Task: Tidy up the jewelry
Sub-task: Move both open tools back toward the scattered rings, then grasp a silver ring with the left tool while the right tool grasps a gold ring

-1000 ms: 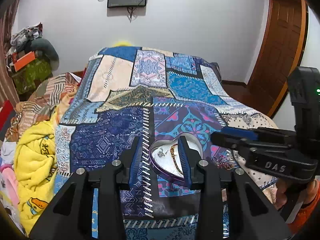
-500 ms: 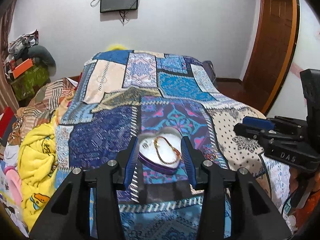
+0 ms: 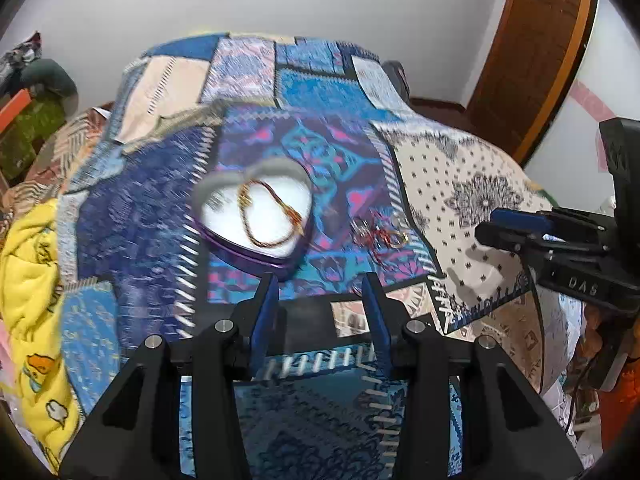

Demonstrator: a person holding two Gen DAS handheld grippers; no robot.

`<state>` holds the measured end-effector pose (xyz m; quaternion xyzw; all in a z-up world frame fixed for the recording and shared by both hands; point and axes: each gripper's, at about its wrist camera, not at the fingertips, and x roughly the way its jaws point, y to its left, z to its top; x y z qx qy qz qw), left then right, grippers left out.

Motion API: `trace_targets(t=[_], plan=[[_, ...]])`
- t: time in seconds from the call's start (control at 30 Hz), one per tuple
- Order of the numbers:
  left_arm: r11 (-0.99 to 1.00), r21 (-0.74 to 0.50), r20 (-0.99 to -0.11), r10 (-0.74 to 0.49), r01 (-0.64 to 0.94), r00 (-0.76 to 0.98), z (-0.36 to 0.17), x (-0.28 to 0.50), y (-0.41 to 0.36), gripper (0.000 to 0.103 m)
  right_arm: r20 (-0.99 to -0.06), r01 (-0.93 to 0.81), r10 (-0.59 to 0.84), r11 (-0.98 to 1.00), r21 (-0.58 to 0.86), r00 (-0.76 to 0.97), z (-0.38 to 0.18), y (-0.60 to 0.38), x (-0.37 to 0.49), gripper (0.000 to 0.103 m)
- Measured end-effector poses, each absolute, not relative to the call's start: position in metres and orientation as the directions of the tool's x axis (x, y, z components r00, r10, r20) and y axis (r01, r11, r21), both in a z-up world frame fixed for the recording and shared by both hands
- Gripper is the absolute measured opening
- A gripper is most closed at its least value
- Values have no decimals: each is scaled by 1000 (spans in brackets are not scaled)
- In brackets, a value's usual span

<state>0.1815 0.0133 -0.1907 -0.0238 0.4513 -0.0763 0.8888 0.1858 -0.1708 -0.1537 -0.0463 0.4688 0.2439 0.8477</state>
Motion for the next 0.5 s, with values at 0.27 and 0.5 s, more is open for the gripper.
trace_targets(t=[0.27,0.5], plan=[[976,-142,-836,-206,163,508,-221,199,-7,42,-832,-472,423,851,228,359,-177,-165,195,31],[967,-142,-836,-231,210,499,-229,205,-18,42,-826,-484,452,836,259,337,-186,-154,205,31]])
